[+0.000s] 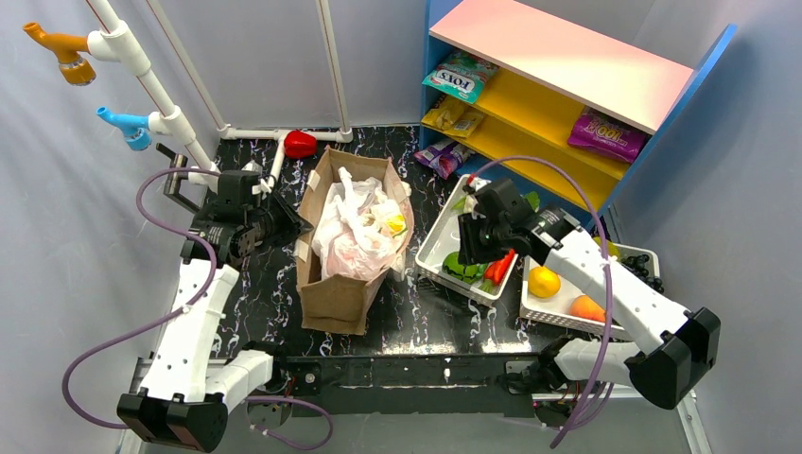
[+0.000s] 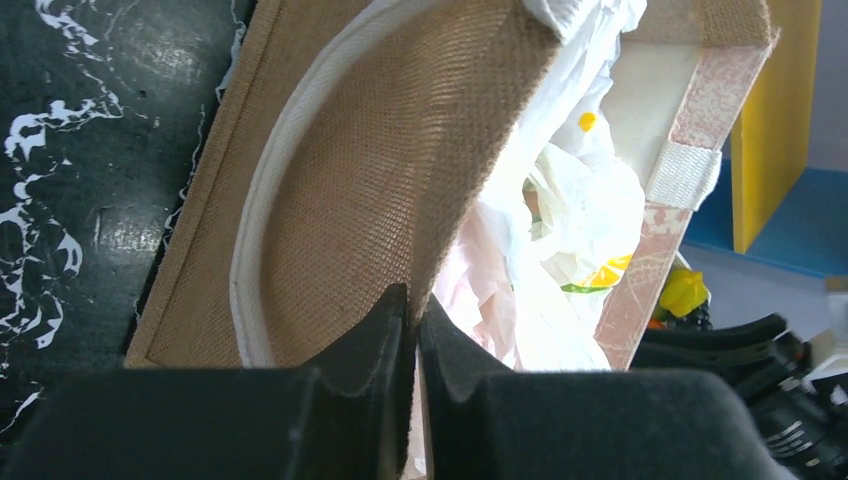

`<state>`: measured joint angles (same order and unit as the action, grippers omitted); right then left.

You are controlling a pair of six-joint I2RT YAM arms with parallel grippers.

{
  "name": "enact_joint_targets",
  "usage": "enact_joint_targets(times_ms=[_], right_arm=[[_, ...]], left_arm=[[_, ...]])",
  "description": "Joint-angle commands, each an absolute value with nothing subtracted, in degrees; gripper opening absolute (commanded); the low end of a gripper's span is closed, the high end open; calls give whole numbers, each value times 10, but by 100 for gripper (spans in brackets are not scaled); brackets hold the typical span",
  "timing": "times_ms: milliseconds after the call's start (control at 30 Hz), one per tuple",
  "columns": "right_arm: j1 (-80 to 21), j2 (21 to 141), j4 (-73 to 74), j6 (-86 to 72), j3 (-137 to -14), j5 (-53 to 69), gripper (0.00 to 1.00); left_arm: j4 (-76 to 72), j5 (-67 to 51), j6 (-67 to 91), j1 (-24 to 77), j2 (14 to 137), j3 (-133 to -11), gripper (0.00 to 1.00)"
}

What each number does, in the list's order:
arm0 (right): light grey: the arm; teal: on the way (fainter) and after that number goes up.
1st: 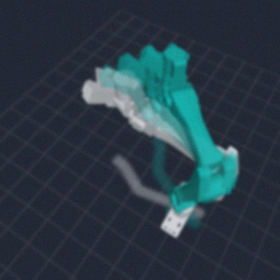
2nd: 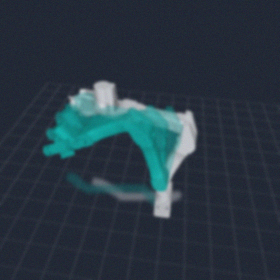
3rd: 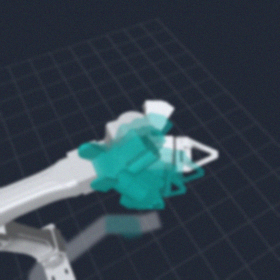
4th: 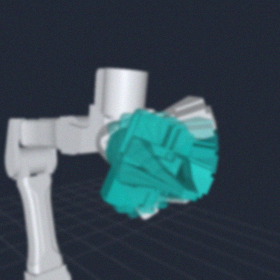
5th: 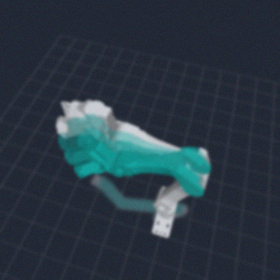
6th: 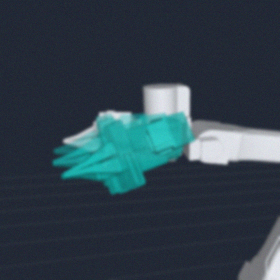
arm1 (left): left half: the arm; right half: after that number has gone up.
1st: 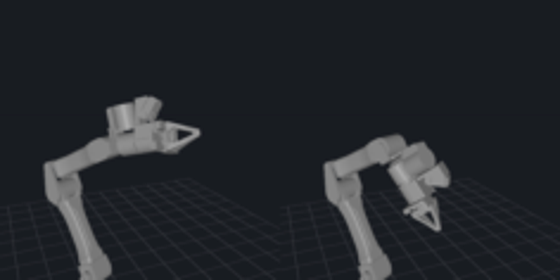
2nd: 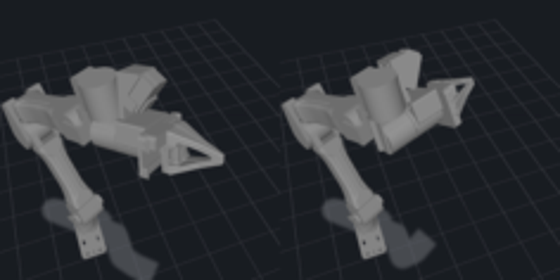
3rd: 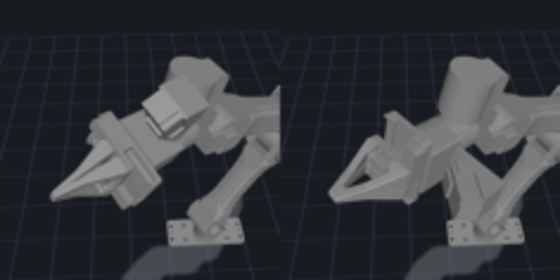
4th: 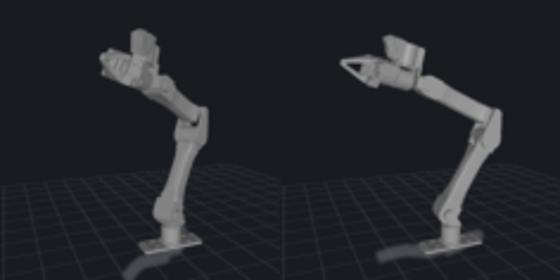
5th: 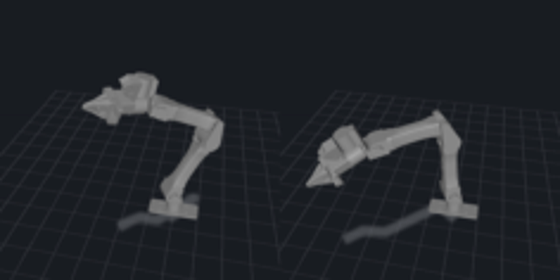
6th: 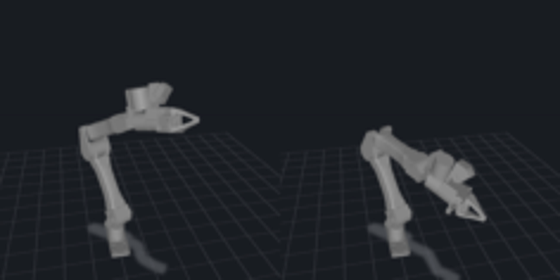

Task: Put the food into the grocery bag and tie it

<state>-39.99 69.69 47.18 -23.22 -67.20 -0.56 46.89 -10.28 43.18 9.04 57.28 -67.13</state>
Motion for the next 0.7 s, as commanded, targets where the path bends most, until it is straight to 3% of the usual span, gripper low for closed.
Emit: enact_joint_targets(times_ms=[0, 200, 433, 667], right_arm=[[-400, 643, 499, -236, -616, -18, 42], [-400, 613, 510, -262, -541, -16, 42], [-381, 606, 513, -333, -469, -79, 42], [-357, 589, 603, -403, -491, -186, 42]], left_arm=[[502, -81, 425, 83, 548, -690, 12], [521, -79, 419, 80, 541, -692, 41], [528, -82, 423, 81, 528, -685, 45], [539, -76, 421, 81, 516, -686, 48]])
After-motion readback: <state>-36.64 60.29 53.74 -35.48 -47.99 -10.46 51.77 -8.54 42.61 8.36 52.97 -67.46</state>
